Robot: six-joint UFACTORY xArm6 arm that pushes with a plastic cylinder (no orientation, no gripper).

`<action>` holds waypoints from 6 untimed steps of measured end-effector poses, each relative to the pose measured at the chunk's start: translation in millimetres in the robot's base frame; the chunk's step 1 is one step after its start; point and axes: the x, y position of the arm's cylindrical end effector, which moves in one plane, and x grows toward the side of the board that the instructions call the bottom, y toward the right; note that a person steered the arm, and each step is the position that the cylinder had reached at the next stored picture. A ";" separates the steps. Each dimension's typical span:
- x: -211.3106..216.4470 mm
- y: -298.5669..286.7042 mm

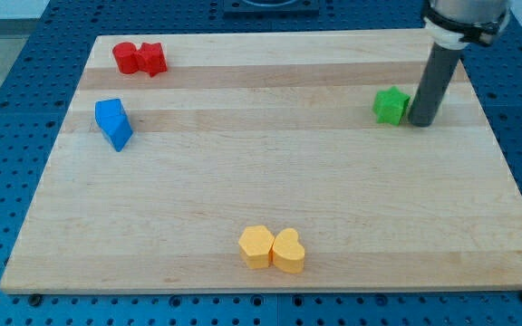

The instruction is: Move the green circle closer to the green star

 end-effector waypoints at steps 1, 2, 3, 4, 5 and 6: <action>26.7 30.5; 5.3 54.9; -15.5 50.1; -8.4 35.9; -10.0 17.1; -20.8 -8.8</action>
